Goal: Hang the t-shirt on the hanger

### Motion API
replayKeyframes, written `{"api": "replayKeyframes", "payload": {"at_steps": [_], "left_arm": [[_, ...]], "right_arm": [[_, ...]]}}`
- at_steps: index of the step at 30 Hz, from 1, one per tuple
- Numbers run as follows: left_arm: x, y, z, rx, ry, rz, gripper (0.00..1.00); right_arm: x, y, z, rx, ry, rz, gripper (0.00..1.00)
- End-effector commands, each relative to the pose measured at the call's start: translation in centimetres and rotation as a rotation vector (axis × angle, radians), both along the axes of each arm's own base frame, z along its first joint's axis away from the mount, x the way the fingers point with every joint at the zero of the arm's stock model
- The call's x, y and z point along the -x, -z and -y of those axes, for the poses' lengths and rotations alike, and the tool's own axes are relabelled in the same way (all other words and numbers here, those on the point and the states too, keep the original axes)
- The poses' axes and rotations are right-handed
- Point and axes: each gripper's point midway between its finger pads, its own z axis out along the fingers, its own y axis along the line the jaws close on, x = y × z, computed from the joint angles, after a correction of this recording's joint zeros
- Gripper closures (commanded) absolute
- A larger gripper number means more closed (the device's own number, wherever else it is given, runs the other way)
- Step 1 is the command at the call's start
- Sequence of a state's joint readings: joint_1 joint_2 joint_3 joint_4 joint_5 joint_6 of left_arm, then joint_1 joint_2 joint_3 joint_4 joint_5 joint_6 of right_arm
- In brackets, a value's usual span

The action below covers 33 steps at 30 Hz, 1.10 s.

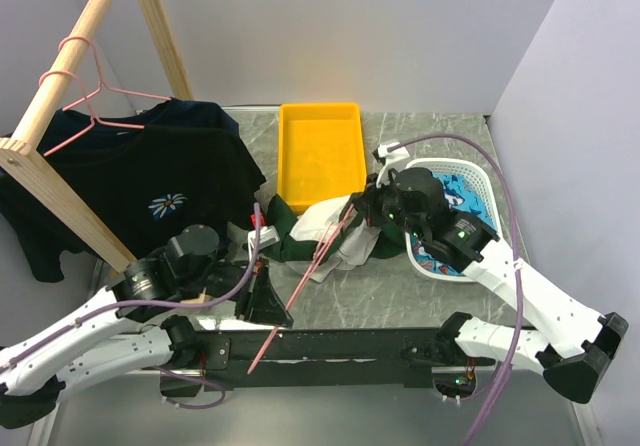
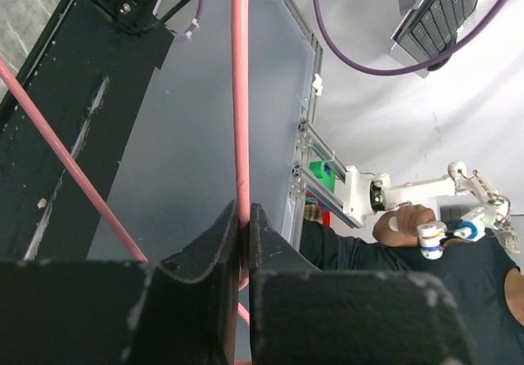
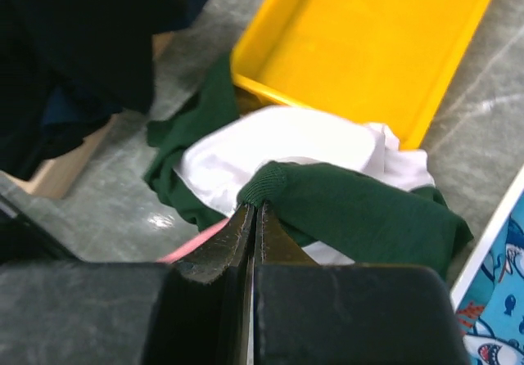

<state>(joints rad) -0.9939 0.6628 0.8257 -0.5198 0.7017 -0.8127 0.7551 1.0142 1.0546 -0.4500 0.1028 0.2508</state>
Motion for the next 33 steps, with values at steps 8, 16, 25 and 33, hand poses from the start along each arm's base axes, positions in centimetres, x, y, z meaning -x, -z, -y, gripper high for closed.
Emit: {"api": "replayKeyframes", "payload": {"at_steps": [8, 16, 25, 33], "left_arm": [[-1.3, -2.0, 2.0, 0.134, 0.001, 0.106, 0.99], [-4.4, -5.8, 3.6, 0.288, -0.134, 0.235, 0.99], [-7.0, -12.0, 2.8, 0.522, -0.326, 0.373, 0.99], [-8.6, -12.7, 3.6, 0.552, -0.38, 0.437, 0.99]], "right_arm": [[0.4, -9.1, -1.7, -0.089, -0.081, 0.147, 1.0], [2.0, -11.1, -3.8, -0.176, -0.182, 0.139, 1.0], [3.8, -15.7, -4.4, -0.233, -0.254, 0.171, 1.0], [2.4, -15.7, -3.0, -0.18, -0.125, 0.153, 0.99]]}}
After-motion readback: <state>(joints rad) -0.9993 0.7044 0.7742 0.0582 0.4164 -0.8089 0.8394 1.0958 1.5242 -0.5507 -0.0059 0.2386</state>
